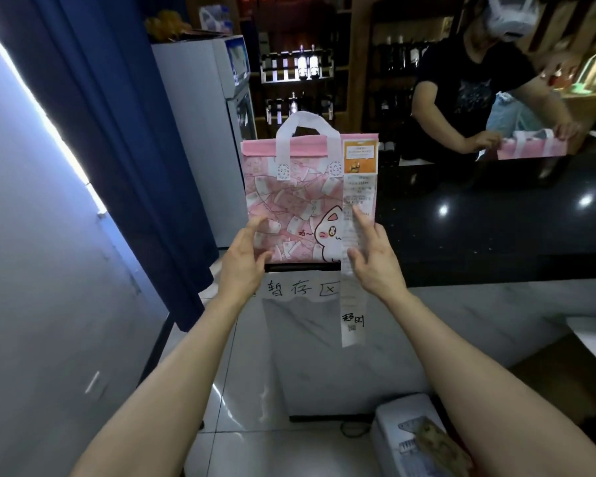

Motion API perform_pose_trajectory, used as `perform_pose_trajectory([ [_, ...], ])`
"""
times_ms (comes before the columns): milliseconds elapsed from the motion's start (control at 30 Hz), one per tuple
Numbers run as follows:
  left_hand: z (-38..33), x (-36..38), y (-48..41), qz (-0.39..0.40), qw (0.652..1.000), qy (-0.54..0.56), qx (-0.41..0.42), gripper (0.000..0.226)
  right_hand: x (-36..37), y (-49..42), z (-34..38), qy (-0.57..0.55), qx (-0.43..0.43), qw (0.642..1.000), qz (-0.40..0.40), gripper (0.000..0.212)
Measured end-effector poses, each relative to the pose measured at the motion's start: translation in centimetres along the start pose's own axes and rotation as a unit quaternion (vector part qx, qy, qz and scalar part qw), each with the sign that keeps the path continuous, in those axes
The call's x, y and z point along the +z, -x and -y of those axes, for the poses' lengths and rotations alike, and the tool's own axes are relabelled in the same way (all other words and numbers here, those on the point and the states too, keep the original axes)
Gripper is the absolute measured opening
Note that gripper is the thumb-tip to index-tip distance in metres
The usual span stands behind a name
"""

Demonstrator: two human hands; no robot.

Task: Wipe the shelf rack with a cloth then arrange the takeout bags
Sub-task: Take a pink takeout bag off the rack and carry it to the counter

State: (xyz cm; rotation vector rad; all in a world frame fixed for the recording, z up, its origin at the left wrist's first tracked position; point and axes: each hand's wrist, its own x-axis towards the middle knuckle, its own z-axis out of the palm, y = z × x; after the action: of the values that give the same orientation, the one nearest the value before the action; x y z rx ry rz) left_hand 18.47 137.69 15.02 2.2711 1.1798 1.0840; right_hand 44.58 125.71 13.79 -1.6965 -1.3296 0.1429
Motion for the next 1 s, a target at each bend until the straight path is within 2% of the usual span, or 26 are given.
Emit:
perform_pose_trajectory([
  [233,0.3,-0.2,0.9,0.0,1.0,-0.009,0.027,0.078,-0.4,1.6,-0.8,0.004,0.006,1.0,0.014,0.092],
  [533,0.6,-1.3,1.3,-0.008,1.0,-0.028,0.01,0.091,-2.4,2.4,-0.5,0.035,-0.005,0.999,0.007,0.087],
  [733,1.3,-2.5,2.4,-0.001,0.999,-0.036,0.004,0.084,-4.5,3.5,1.1,0.071,-0.011,0.996,-0.05,0.068],
  [867,1.0,-3.6,3.9,0.0,0.999,-0.032,-0.002,0.071,-5.8,4.5,3.3,0.059,-0.063,0.992,-0.088,0.05],
  [933,0.8,-4.4,5.2,0.012,0.999,-0.045,-0.009,0.062,-5.5,4.9,4.7,0.043,-0.096,0.993,-0.056,0.041],
  [1000,0.7,-5.5,6.6,0.045,0.995,-0.081,-0.036,0.06,-4.3,5.3,6.0,0.028,-0.115,0.993,0.019,0.038],
])
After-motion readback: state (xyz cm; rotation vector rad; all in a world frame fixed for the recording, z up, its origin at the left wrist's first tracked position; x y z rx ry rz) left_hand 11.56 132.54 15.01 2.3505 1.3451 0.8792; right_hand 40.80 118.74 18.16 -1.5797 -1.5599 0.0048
